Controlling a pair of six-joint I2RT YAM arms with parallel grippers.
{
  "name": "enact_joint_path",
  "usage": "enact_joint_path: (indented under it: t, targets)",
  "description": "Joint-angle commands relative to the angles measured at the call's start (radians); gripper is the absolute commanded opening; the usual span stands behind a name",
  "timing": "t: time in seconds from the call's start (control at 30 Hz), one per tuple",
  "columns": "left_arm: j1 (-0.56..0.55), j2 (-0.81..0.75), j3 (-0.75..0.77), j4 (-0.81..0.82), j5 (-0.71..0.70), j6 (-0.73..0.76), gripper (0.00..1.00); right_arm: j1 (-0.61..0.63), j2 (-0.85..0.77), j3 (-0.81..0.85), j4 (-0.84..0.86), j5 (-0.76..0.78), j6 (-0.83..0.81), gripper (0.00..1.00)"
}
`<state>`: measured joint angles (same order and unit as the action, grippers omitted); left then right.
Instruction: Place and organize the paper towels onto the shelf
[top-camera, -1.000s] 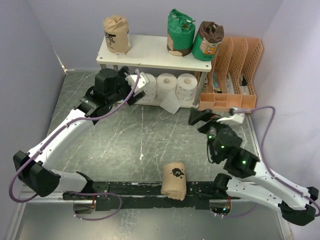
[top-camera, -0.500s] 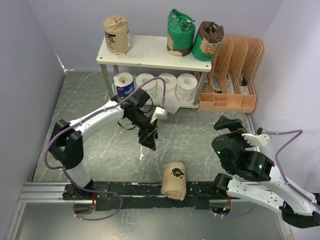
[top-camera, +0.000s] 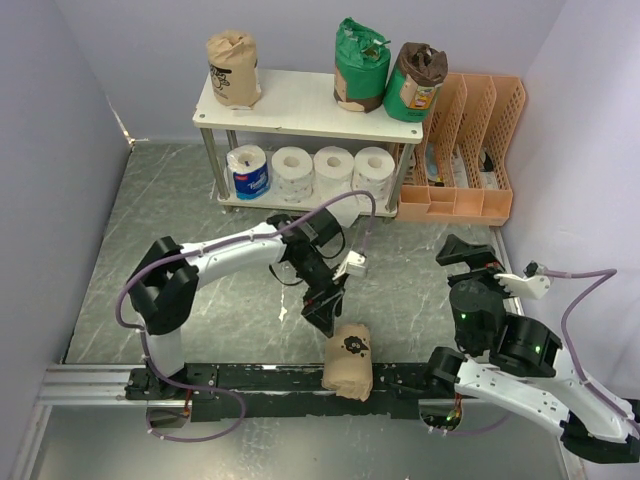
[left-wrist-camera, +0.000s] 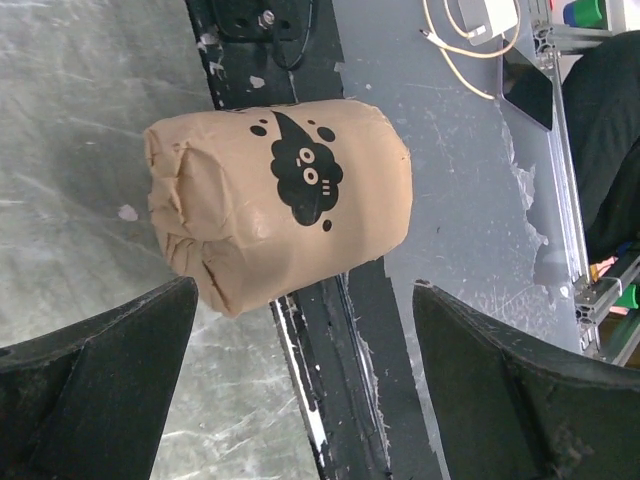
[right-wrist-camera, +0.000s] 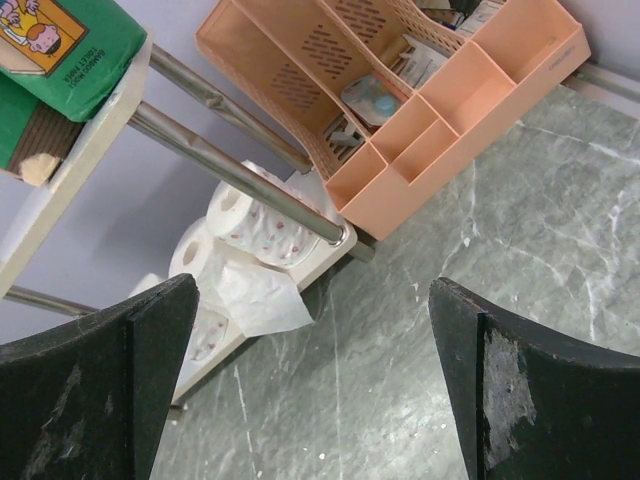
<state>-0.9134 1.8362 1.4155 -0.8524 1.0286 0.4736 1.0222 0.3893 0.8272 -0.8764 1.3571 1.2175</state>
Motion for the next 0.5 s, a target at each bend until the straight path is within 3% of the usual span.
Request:
enact_joint_path:
  t: [0.0, 0.47]
  targets:
    - [-0.039, 0.006, -0.032, 0.092, 0.002, -0.043, 1.0, 0.0, 0.01, 0.026, -0.06, 0.015, 0.031, 1.0]
    - [-0.087, 0.081, -0.015, 0.14, -0.096, -0.025, 0.99, -0.001, -0.082, -0.022, -0.032, -0.008, -0.004, 1.0]
